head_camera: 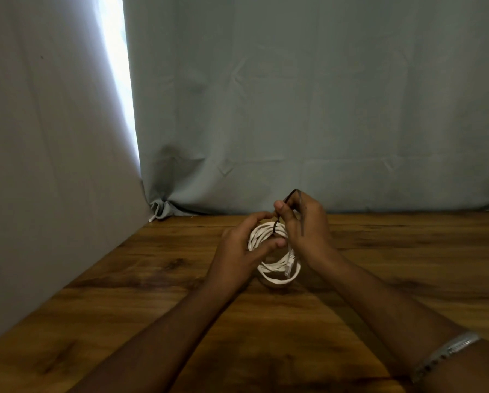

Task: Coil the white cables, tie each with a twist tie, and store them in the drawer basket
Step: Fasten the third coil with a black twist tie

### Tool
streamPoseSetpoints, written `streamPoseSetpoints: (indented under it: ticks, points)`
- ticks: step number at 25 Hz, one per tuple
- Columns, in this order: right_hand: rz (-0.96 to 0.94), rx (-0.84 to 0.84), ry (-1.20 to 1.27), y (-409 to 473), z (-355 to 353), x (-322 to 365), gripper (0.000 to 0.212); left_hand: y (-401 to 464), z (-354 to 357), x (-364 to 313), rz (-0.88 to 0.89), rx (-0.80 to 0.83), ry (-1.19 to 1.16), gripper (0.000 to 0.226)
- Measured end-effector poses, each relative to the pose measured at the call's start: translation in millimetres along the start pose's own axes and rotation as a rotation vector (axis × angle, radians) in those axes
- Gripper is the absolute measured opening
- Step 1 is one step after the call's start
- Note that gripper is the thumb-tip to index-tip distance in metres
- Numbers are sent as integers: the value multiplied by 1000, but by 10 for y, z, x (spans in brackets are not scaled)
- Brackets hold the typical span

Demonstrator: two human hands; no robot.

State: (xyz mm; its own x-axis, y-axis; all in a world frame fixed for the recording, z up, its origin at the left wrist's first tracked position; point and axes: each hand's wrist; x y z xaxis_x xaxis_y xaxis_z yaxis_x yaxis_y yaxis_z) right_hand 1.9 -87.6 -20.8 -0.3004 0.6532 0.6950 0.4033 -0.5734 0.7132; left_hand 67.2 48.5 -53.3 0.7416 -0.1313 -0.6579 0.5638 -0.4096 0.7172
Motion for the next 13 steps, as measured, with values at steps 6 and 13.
streamPoseSetpoints:
  ticks: [6,13]
  points:
    - [-36,17,64,-12,-18,4,21,-24,103,-72,-155,-77,-228,32]
    - [-27,73,0,-63,-38,-127,25,-7,211,-99,-499,-127,-348,18]
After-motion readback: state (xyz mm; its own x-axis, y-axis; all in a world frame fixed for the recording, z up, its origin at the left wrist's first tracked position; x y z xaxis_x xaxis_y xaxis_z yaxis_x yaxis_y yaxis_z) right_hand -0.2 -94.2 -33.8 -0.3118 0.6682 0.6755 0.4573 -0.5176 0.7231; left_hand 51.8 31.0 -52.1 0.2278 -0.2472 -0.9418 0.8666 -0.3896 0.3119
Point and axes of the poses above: each hand's wrist, its own y-axis towards the middle knuckle, its own z-axis out of the palm, x = y × z, and after that the axes turned 7 degrees about -x, right-handed
